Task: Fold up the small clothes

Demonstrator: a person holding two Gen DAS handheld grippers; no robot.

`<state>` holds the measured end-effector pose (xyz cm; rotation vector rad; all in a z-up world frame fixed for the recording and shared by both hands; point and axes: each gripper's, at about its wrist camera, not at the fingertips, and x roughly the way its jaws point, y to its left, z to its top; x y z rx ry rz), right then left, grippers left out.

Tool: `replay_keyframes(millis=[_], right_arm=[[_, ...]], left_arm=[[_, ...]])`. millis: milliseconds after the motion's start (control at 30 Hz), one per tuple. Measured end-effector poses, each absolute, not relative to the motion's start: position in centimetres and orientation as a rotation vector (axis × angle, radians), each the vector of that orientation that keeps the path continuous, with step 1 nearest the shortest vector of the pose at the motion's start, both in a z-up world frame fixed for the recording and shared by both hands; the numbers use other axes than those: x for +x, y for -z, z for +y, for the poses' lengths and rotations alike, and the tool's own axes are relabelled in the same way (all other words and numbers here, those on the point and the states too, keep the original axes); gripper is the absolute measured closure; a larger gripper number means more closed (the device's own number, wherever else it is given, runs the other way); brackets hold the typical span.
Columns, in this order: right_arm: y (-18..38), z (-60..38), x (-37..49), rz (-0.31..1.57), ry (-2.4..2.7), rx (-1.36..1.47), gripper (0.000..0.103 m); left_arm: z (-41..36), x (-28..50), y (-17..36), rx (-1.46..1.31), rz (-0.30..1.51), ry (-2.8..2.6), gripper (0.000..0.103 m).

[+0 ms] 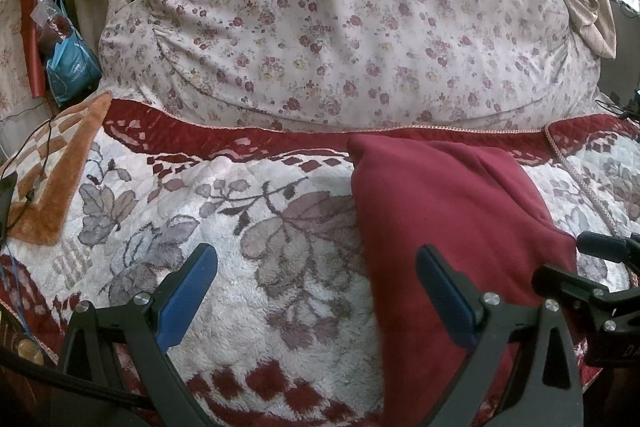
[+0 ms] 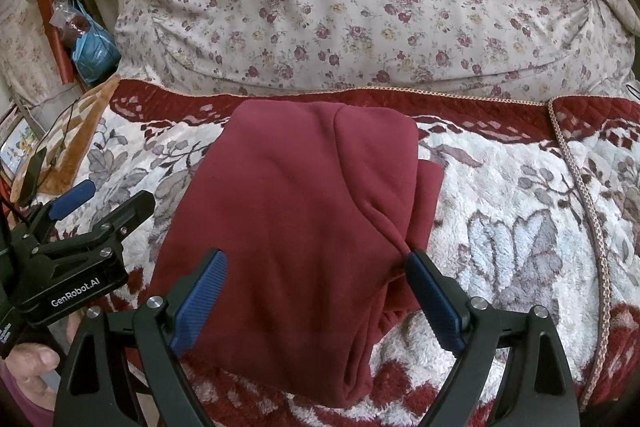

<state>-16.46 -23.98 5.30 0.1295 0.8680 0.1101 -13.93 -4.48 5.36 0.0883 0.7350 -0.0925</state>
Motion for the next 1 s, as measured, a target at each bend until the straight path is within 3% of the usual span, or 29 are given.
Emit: replay_keyframes(millis=[1000], right_arm=[[-5.08,-23.99,-16.27,0.871,-0.108,0.126,0.006]], left_arm=[[-4.41,-13.92,-5.01,0.089,0.740,0.094,0.004]])
